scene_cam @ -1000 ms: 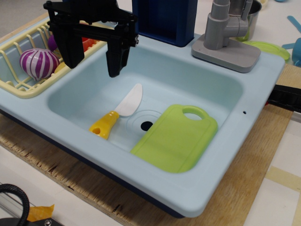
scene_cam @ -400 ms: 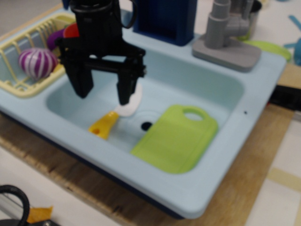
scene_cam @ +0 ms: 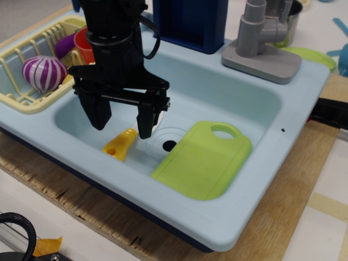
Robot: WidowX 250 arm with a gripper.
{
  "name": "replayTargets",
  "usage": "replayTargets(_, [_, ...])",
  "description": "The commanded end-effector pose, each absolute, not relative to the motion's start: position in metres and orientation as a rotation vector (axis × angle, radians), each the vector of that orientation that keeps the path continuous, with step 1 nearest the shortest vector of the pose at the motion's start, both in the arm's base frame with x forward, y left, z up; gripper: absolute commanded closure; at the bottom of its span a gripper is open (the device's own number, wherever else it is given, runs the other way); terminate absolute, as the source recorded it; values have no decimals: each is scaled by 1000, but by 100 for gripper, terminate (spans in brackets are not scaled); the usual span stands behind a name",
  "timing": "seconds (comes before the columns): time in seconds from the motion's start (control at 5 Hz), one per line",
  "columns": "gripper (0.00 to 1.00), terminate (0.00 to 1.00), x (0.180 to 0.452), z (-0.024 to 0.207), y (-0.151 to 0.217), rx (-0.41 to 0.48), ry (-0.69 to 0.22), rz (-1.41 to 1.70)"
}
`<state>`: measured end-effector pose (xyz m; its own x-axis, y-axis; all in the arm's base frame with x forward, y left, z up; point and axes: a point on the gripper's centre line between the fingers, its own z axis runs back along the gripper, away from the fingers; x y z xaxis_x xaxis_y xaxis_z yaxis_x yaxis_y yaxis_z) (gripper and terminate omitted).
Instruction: Put knife on cutting board
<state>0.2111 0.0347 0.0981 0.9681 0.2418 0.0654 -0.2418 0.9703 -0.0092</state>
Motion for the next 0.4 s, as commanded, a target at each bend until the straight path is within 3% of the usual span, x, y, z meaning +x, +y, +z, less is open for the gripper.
replayTargets(0.0, [0, 0, 212, 88, 43, -9, -85, 249])
replayTargets(0.2, [0, 0, 215, 80, 45, -16, -76, 248])
